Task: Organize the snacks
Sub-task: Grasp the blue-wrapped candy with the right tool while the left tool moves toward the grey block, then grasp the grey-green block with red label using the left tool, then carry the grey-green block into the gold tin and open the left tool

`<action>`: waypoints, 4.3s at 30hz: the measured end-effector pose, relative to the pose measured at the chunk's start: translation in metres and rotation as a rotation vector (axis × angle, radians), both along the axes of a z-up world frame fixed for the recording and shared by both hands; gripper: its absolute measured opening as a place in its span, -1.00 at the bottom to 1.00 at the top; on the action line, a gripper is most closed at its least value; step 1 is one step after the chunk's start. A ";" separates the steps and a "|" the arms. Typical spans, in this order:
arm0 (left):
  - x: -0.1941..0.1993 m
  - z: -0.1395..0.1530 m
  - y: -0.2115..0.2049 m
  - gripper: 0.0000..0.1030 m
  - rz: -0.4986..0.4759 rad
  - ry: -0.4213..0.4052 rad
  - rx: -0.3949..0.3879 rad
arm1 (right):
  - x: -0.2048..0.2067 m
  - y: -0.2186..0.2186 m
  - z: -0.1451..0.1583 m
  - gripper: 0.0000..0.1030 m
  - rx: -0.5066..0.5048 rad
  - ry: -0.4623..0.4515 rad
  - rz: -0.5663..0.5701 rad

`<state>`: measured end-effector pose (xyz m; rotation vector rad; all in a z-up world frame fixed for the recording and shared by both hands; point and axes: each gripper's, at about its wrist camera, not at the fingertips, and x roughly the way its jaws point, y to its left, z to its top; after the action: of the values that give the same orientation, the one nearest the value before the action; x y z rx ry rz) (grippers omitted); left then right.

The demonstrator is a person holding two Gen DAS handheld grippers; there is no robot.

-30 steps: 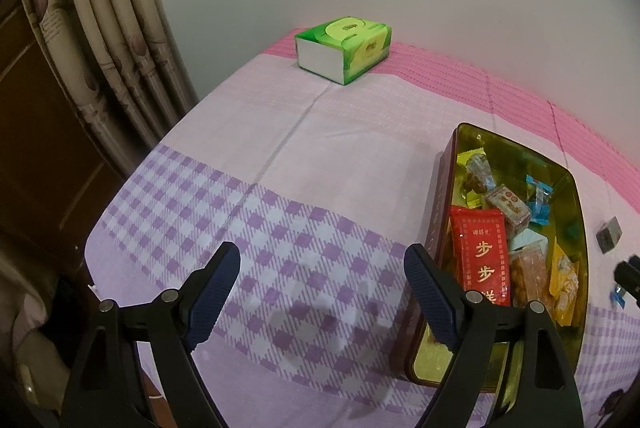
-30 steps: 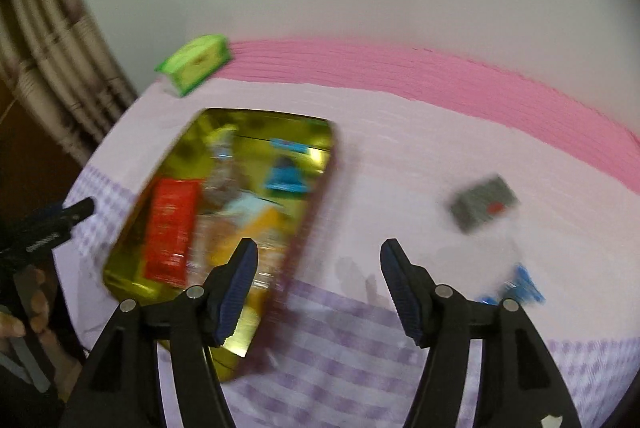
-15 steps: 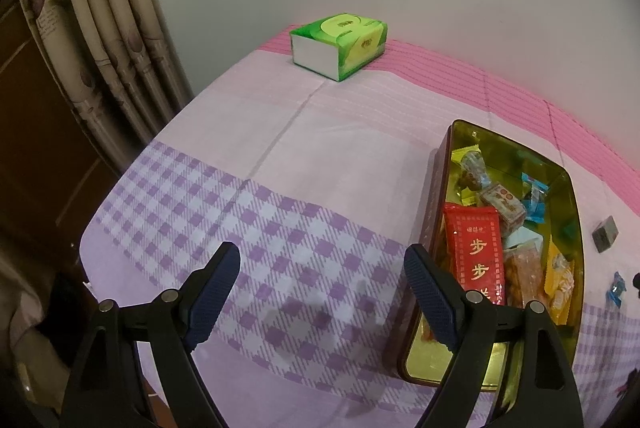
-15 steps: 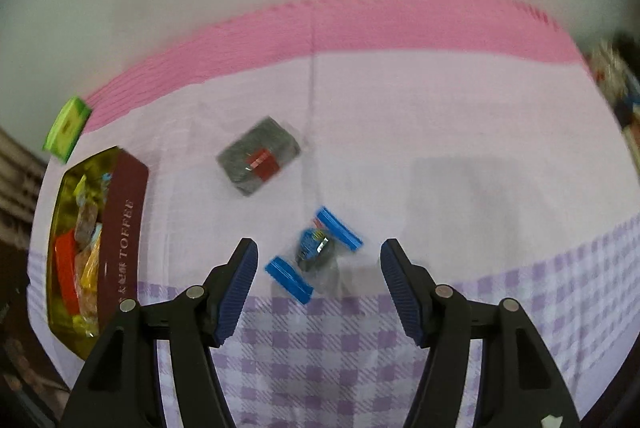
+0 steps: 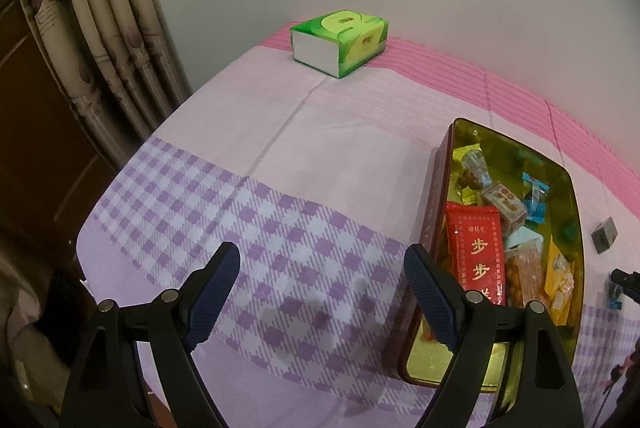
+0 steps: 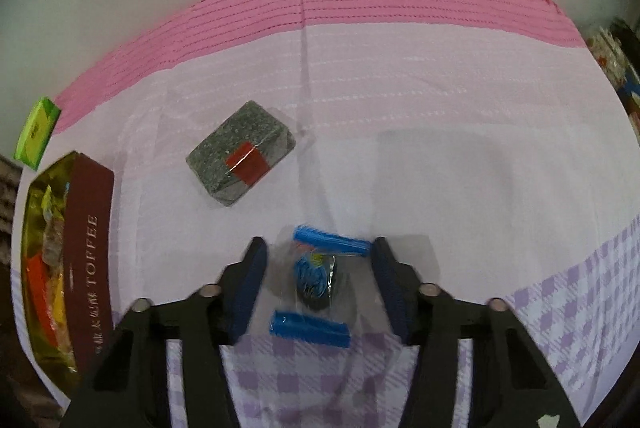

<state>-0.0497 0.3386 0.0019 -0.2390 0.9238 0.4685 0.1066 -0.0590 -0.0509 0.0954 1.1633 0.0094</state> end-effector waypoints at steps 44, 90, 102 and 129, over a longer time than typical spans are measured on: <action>0.155 -0.001 -0.311 0.64 -0.795 0.052 0.068 | -0.078 -0.115 -0.004 -0.51 -0.088 -0.117 0.148; 0.126 -0.036 -0.337 -0.31 -0.787 0.132 -0.059 | -0.078 -0.113 -0.004 -0.45 -0.096 -0.117 0.129; 0.091 -0.006 -0.321 -0.31 -0.754 0.117 -0.079 | -0.078 -0.112 -0.004 -0.45 -0.101 -0.113 0.120; 0.095 0.000 -0.152 -0.31 -0.377 0.102 -0.013 | -0.078 -0.113 -0.004 -0.45 -0.100 -0.114 0.114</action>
<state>0.0451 0.1868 0.0017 -0.0493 1.0445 0.1272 0.0289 -0.1717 -0.0549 -0.0590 1.0520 0.0567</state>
